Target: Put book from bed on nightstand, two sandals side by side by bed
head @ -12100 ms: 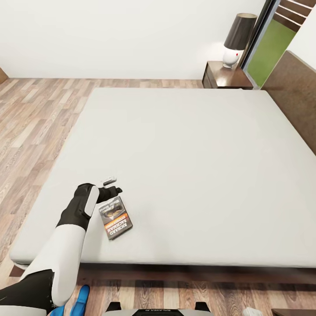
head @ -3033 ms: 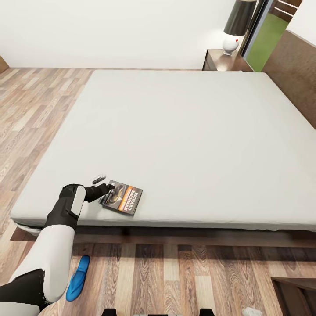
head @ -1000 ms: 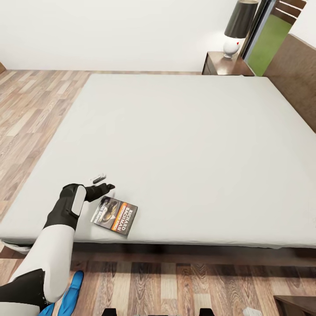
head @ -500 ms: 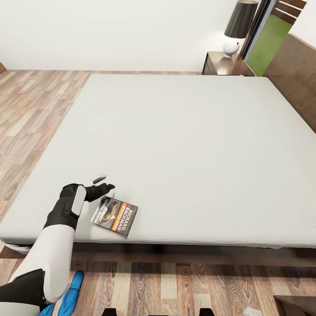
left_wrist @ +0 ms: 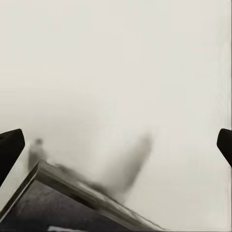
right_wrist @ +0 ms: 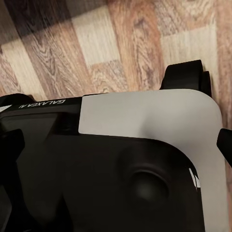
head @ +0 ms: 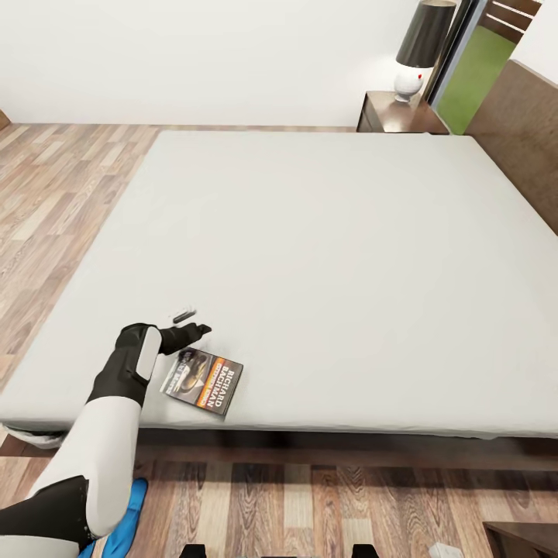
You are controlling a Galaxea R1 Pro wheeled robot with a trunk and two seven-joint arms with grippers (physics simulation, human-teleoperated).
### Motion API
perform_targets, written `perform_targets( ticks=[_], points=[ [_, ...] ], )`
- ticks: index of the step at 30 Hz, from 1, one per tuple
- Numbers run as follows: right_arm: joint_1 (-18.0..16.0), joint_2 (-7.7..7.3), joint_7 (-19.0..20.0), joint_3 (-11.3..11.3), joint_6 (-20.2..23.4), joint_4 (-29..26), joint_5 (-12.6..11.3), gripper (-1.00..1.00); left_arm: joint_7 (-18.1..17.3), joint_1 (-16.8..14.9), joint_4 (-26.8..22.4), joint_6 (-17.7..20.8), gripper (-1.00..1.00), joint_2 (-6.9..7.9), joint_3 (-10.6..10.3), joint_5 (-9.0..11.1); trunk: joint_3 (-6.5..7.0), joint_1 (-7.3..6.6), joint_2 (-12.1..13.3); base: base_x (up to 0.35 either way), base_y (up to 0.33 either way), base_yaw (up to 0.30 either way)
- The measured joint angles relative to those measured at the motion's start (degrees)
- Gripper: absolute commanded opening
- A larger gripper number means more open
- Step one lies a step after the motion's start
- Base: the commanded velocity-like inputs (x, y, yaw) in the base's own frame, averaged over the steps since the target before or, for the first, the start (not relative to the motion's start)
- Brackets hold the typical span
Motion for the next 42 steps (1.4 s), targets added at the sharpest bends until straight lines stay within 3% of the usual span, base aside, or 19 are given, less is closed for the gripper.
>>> perform_targets(
  ticks=[8, 13, 38, 42],
  points=[
    [0.0, 0.00, -0.1, 0.0, 0.0, 0.0, 0.0, 1.00, 0.1, 0.0, 0.1, 0.0, 1.00, -2.06, -3.0, -0.1, 0.00, 0.00, 0.0, 0.000, 0.000, 0.000],
    [0.0, 0.00, 0.0, 0.0, 0.0, 0.0, 0.0, 1.00, 0.0, 0.0, 0.2, 0.0, 1.00, -2.44, -4.4, 0.1, 0.00, 0.00, 0.0, 0.000, 0.000, 0.000],
    [0.0, 0.00, 0.0, 0.0, 0.0, 0.0, 0.0, 1.00, 0.0, 0.0, 0.3, 0.0, 1.00, -2.41, -4.3, 0.5, 0.00, 0.00, 0.0, -0.002, 0.000, 0.000],
    [0.0, 0.00, 0.0, -0.1, 0.0, 0.0, 0.0, 1.00, -0.1, 0.0, 0.7, 0.0, 1.00, -2.43, -4.2, 1.5, 0.00, 0.02, 0.0, -0.186, 0.000, 0.000]
  ],
)
